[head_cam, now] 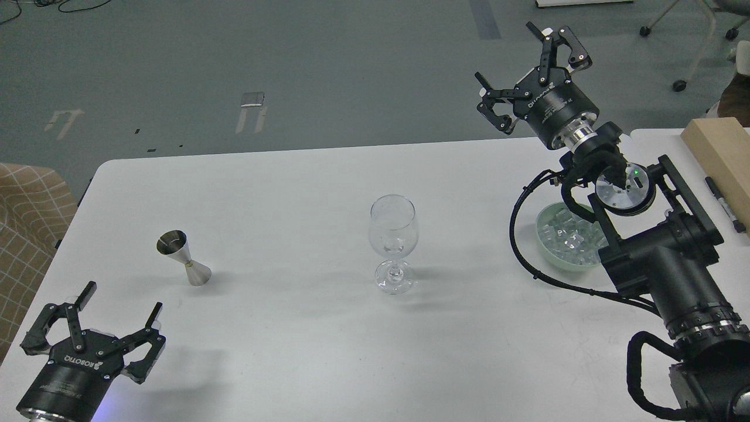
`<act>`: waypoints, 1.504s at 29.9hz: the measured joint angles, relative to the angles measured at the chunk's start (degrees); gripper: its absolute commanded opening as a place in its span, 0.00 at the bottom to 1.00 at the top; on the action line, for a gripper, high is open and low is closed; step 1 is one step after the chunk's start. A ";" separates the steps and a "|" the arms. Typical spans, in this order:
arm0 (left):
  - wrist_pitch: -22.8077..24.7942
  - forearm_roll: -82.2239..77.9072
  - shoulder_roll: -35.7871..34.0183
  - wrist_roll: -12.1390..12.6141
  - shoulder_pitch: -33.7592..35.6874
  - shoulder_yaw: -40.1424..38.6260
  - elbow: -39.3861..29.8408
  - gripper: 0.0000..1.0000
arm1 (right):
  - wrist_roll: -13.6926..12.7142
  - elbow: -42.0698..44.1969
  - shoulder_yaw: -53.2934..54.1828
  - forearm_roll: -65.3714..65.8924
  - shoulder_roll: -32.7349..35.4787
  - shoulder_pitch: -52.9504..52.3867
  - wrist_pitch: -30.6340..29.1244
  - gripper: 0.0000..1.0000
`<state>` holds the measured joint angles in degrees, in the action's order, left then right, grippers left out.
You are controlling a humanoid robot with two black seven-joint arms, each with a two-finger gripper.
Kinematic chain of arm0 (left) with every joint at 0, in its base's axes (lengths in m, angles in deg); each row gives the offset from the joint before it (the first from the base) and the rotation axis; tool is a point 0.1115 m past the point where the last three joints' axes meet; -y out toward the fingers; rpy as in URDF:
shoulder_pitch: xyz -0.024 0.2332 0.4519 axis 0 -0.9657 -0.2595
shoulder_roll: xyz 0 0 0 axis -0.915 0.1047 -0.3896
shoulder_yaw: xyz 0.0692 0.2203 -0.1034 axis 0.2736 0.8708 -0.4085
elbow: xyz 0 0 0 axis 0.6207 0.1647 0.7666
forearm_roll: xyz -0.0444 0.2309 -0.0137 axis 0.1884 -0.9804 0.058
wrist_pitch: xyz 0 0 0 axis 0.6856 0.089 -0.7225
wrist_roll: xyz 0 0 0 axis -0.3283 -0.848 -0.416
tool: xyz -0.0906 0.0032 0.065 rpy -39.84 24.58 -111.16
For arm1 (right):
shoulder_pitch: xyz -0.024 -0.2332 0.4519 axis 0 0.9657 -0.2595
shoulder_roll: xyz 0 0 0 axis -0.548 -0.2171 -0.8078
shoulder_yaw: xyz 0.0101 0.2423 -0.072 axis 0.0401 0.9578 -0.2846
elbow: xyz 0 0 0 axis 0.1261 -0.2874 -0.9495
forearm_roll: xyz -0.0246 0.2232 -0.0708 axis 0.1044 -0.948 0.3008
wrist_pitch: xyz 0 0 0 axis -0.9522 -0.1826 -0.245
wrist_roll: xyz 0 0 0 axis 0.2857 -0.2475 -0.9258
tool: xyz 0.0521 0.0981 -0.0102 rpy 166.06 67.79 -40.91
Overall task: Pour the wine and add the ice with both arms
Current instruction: 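Lower the left gripper toward the table near the metal jigger, then move the open left gripper forward around the metal jigger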
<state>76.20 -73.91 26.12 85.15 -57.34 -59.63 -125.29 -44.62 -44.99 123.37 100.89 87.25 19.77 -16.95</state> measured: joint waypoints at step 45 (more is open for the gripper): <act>-7.46 -0.01 9.84 -0.01 5.19 0.25 0.38 0.98 | 0.00 -0.08 0.05 0.00 0.00 0.31 0.09 1.00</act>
<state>68.73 -73.91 35.96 85.14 -52.15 -59.38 -124.91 -44.62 -45.07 123.42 100.89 87.25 20.07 -16.86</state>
